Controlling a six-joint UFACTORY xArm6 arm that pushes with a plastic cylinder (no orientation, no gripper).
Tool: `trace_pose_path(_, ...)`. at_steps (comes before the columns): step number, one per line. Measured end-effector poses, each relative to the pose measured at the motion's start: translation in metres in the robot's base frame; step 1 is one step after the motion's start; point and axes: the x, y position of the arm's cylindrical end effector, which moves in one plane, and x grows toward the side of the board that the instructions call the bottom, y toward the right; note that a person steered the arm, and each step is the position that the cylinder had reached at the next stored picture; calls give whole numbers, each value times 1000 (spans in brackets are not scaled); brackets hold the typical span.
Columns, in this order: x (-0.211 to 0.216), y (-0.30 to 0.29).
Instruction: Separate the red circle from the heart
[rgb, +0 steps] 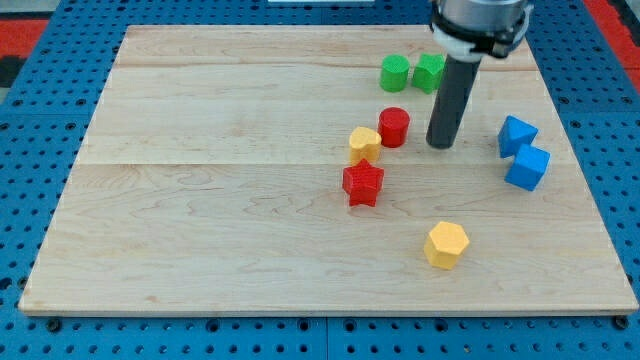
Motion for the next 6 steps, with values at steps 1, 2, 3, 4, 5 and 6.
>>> trace_pose_path(1,-7,-83)
trace_pose_path(2,-23,-95)
trace_pose_path(3,-26,-62)
trace_pose_path(4,-19,-37)
trace_pose_path(5,-19,-9)
trace_pose_path(6,-19,18)
